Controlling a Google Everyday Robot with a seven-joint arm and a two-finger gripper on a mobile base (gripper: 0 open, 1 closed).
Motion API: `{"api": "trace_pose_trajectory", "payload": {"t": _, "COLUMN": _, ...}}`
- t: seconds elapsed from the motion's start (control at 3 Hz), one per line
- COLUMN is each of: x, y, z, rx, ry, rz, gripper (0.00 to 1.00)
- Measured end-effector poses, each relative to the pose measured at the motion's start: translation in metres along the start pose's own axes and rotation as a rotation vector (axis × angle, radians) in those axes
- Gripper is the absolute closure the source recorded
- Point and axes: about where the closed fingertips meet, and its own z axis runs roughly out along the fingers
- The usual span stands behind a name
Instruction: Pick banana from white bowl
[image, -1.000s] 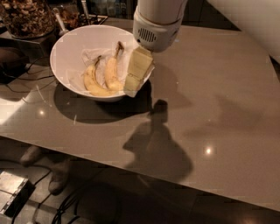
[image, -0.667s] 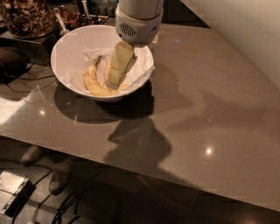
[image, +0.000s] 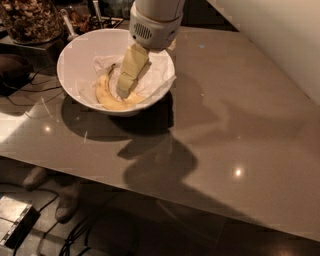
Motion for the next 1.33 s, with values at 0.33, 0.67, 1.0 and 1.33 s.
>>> {"api": "trace_pose_trajectory", "payload": {"t": 0.33, "x": -0.027, "y": 0.011, "z": 0.012, "rx": -0.013, "ry": -0.016, "rz": 0.0, "gripper": 0.1}}
{"api": "trace_pose_trajectory", "payload": {"t": 0.67, "x": -0.05, "y": 0.017, "z": 0.024, "rx": -0.026, "ry": -0.011, "rz": 0.0, "gripper": 0.23}}
{"api": "trace_pose_trajectory", "payload": {"t": 1.0, "x": -0.065, "y": 0.012, "z": 0.034, "rx": -0.032, "ry": -0.002, "rz": 0.023, "gripper": 0.24}}
{"api": "trace_pose_trajectory", "payload": {"t": 1.33, "x": -0.075, "y": 0.001, "z": 0.047, "rx": -0.037, "ry": 0.017, "rz": 0.062, "gripper": 0.28}}
